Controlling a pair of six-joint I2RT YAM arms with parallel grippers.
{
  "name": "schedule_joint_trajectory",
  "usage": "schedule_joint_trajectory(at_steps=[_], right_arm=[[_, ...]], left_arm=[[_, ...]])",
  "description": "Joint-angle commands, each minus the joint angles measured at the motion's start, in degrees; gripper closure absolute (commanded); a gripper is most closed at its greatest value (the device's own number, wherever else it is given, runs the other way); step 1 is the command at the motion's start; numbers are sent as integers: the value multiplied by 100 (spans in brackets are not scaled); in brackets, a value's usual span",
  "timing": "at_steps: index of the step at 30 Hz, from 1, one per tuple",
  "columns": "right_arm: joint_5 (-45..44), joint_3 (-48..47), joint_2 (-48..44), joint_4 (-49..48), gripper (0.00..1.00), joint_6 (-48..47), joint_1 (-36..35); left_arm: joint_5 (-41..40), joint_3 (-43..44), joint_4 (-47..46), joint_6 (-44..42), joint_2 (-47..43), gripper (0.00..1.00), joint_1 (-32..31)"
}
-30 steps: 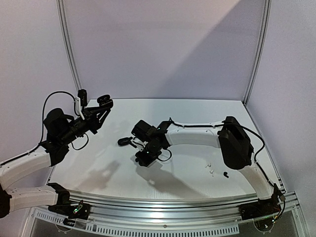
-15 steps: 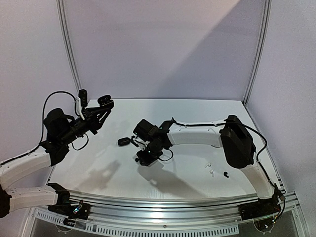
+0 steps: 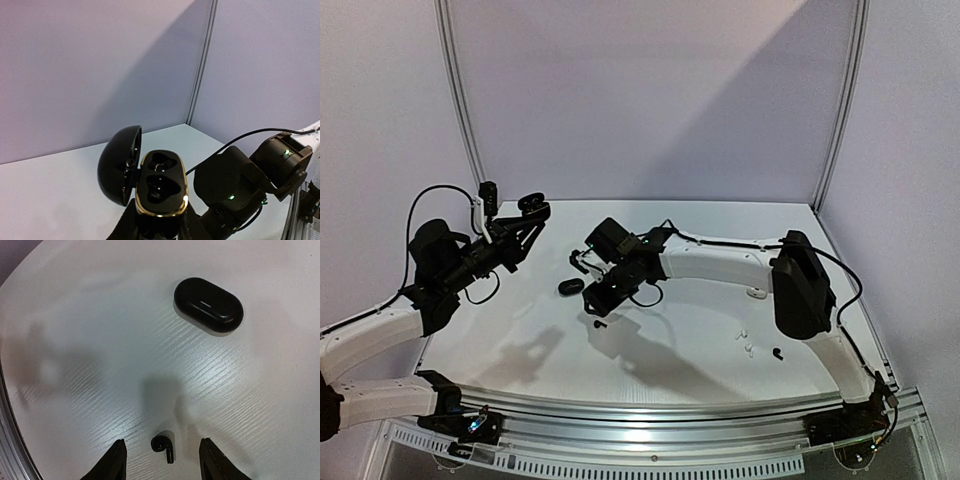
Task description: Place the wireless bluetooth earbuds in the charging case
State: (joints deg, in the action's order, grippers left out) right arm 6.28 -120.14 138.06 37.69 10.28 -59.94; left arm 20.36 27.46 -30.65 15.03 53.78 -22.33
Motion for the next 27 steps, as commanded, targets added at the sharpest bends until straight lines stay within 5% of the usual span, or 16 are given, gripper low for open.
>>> schedule_joint_trajectory(at_steps=[1,27], right_arm=[[-86,-281,531,151,51,-528,-40],[-449,-96,654,925,78,-1078,-258]], left_arm=[[56,-61,33,-30,9,100,68],[82,-64,35,4,49,100,71]])
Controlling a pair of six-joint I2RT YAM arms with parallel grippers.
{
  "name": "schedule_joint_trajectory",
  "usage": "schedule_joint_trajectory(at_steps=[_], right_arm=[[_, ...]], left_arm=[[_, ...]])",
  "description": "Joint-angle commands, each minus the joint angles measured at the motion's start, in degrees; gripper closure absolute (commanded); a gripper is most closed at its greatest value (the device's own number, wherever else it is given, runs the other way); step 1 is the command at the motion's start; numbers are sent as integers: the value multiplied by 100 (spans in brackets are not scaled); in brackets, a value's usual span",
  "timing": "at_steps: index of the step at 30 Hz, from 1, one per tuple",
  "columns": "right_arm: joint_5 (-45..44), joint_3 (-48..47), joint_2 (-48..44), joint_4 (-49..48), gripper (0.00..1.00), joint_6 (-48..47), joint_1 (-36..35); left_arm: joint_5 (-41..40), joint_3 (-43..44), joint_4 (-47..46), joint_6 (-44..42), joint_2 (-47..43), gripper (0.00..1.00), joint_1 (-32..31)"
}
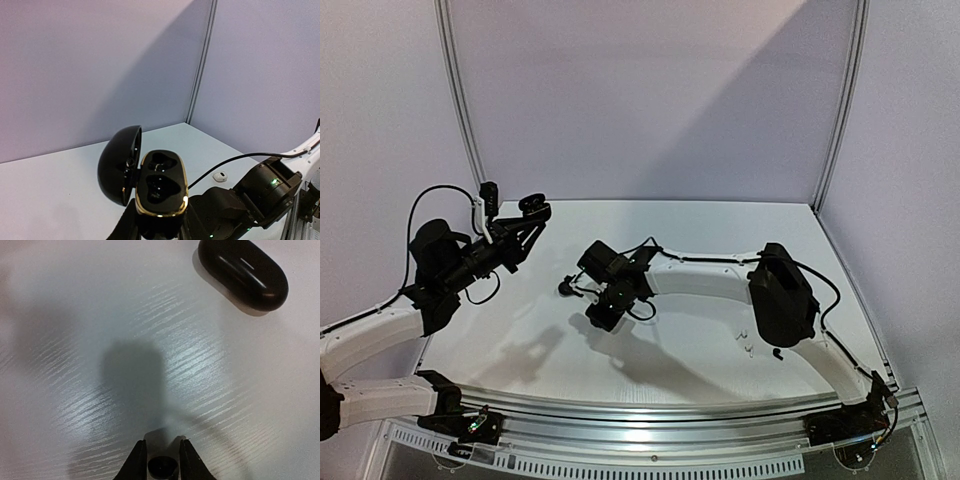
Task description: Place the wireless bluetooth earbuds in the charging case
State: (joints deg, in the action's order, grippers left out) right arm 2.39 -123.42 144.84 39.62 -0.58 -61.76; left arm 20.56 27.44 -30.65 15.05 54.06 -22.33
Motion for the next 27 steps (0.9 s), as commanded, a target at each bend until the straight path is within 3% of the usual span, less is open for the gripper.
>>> schedule_joint_trajectory(at_steps=[1,14,18,24,27], right_arm=[[-74,258,-51,772,79,29,-79],[-96,714,-493,1100,73,395,-78],[-57,717,-558,1078,80,437,-79],[-46,706,-588,1107,80,554,-81],[-97,714,-572,1030,85,635,-81]], left_arm=[[62,-56,41,-2,17,100,69],[114,-26,52,-28,60,100,70],[114,-22,30,-22,78,100,70],[114,-12,72,-31,80,100,70],[90,-27,70,-37,78,100,71]])
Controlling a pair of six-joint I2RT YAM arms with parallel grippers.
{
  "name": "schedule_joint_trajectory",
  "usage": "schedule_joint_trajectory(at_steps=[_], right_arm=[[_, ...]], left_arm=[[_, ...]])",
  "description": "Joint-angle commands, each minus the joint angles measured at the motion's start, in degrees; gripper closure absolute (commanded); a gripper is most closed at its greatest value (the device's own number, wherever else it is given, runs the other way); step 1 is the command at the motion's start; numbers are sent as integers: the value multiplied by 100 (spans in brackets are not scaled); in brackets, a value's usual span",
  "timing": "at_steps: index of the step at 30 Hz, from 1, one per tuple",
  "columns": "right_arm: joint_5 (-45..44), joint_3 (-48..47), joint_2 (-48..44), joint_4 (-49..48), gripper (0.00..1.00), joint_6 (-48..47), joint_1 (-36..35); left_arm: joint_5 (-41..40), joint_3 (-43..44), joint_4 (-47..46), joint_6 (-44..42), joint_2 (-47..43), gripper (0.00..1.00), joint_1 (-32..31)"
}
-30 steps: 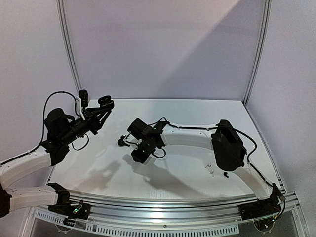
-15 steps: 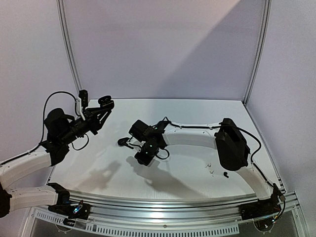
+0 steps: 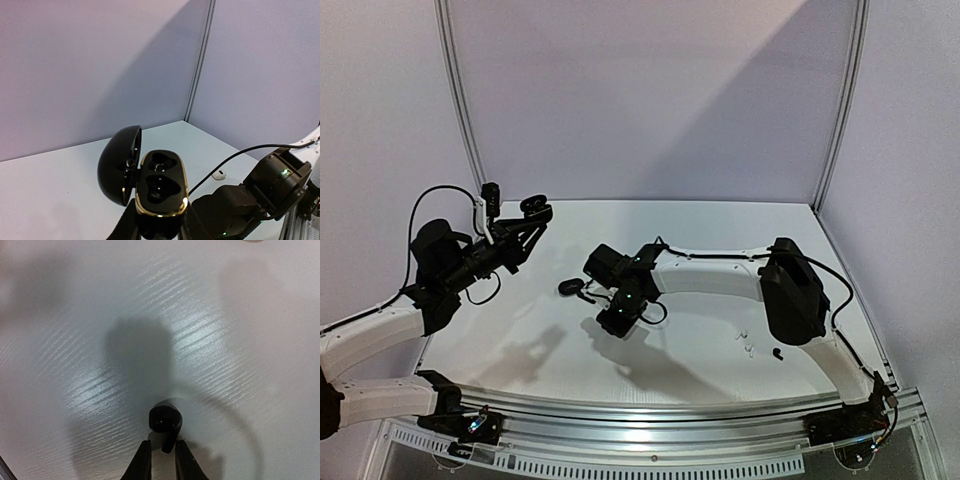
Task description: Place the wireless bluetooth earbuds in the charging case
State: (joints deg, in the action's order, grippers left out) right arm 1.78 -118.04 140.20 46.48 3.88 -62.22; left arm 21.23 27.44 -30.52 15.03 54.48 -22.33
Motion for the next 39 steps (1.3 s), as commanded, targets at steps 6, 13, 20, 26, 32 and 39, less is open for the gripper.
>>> schedule_joint_trajectory(at_steps=[6,13,20,26,32,39], right_arm=[[-146,86,-3,225,89,403,-30],[-106,121,47,237,96,512,-31],[-143,611,-231,98,100,774,-36],[-704,1485,-752,147,100,1328,-31],[-1382,2875,-1515,352,100,2359,-30],[-1538,4393,-2429,463,100,3580,-61]], left_arm=[[21,-24,69,-41,20,100,70],[12,-30,77,-38,10,100,66],[2,-45,99,-49,2,100,71],[-10,-47,106,-58,-6,100,71],[-24,-67,87,-58,-14,100,66],[-11,-98,51,-52,-8,100,71]])
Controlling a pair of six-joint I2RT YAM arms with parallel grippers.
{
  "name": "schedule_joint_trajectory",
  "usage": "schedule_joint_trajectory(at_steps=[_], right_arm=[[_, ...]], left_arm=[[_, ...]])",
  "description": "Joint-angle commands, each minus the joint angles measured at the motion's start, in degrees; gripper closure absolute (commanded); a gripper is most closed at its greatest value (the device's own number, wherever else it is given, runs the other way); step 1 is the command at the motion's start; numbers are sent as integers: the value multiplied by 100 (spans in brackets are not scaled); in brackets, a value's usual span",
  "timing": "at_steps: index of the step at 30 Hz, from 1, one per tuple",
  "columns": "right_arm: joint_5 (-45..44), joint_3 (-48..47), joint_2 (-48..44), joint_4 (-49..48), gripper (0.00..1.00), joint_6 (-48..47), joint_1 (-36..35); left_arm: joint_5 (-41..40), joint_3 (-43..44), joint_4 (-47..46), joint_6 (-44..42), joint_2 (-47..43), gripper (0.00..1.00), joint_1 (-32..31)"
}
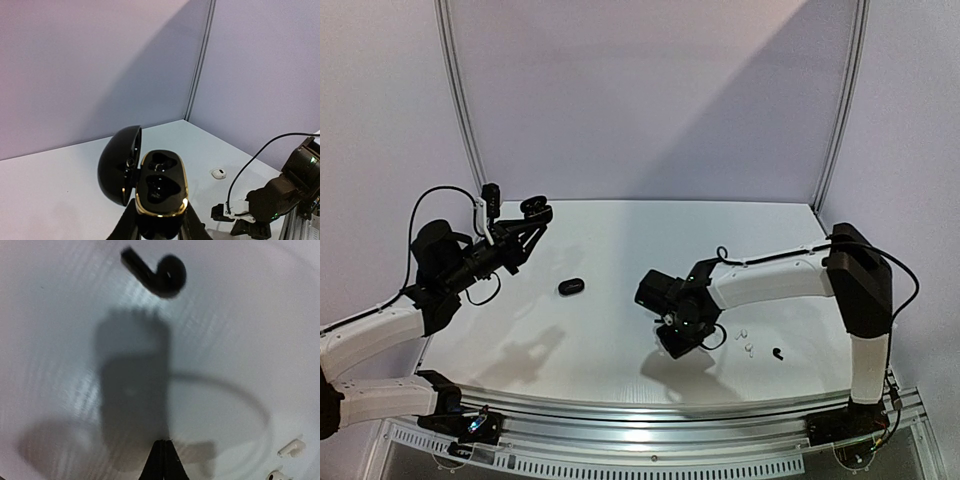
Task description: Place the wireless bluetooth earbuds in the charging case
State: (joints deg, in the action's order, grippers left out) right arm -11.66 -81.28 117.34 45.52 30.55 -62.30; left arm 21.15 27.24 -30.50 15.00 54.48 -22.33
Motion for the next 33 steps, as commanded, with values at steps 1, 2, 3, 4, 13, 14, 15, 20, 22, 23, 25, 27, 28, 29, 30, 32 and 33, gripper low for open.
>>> schedule_joint_trajectory(at_steps=[1,2,3,4,13,14,15,20,22,23,25,27,28,29,30,32,33], right_arm=[[-174,836,-249,527,100,1003,-72],[-163,916,-302,489,100,1045,-98],[-149,957,-350,464,100,1097,-131],[-127,975,-365,448,100,1116,-145],[19,335,-462,140,99,1019,52],[72,196,-472,21,97,1003,87],[160,89,-494,-179,95,951,124],[825,-124,-205,-796,95,849,393],[823,-240,-1,-759,96,820,412],[828,-305,67,-756,97,770,412],[825,-460,262,-774,97,692,413],[824,-650,424,-778,97,623,451],[817,-751,501,-731,98,614,489],[777,-831,613,-671,99,618,528],[715,-878,674,-606,99,631,557],[596,-886,777,-504,100,653,638],[535,-870,791,-459,100,667,676]], left_arm=[[2,-89,40,-50,-8,100,71],[3,-88,43,-44,0,100,68],[3,-93,34,-37,8,100,69],[9,-94,21,-41,14,100,65],[20,-87,46,-49,1,100,66],[21,-91,45,-49,4,100,66],[21,-96,37,-50,3,100,67],[-18,-72,44,-78,-35,100,67],[-38,-59,94,-138,-71,100,65],[-42,-60,115,-155,-83,100,65],[-52,-65,135,-159,-75,100,70],[-50,-75,89,-129,-53,100,70],[-47,-78,80,-121,-47,100,71],[-37,-65,65,-121,-37,100,68],[-37,-57,73,-118,-34,100,70],[-38,-40,86,-147,-38,100,70],[-47,-35,97,-160,-38,100,71]])
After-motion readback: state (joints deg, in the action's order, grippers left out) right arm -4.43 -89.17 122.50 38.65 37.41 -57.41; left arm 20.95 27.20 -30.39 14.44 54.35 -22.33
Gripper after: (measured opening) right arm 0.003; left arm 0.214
